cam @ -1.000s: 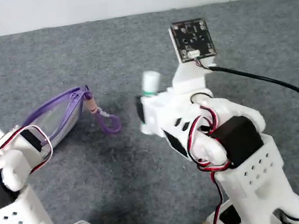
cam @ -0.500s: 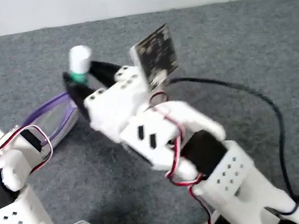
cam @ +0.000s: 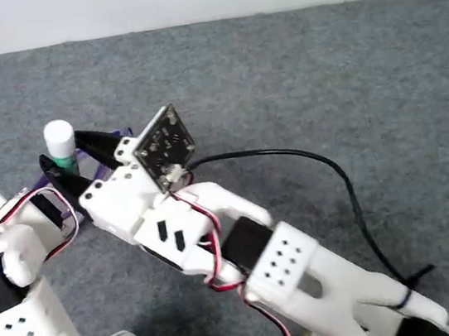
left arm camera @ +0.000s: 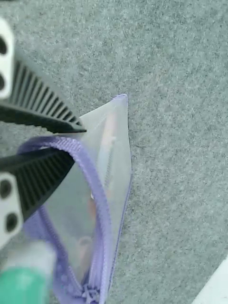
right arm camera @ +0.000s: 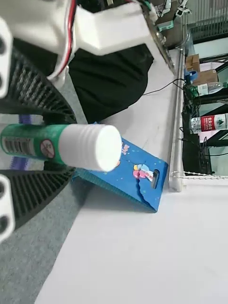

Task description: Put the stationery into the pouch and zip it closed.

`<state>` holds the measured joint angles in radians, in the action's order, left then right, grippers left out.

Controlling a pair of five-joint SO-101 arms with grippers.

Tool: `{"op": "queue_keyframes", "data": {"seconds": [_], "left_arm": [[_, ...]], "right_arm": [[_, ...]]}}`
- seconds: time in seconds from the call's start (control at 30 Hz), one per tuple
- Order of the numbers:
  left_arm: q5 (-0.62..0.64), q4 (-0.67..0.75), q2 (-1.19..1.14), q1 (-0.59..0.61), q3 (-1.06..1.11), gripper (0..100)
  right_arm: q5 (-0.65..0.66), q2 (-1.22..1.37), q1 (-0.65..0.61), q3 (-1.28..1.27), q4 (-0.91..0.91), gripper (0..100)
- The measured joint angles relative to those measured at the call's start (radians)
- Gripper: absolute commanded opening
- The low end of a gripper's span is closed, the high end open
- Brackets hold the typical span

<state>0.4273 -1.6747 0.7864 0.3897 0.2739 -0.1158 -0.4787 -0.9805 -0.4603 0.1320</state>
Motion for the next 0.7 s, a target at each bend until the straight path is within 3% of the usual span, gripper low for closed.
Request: {"op": "queue_keyframes", "data": {"seconds": [0.23,0.47,0.7], "left_arm": [[0.000,0.000,0.000,0.000,0.000,1],[0.000,0.000,0.000,0.000,0.000,1],[0.003,0.000,0.000,0.000,-0.003,1]], "right_arm": [[0.003,0.115,0.000,0.000,-0.061,1.8],[0.006,0.118,-0.002,0.006,0.178,27.7],[-0.046,0.106,0.032,0.147,0.388,19.9]]}}
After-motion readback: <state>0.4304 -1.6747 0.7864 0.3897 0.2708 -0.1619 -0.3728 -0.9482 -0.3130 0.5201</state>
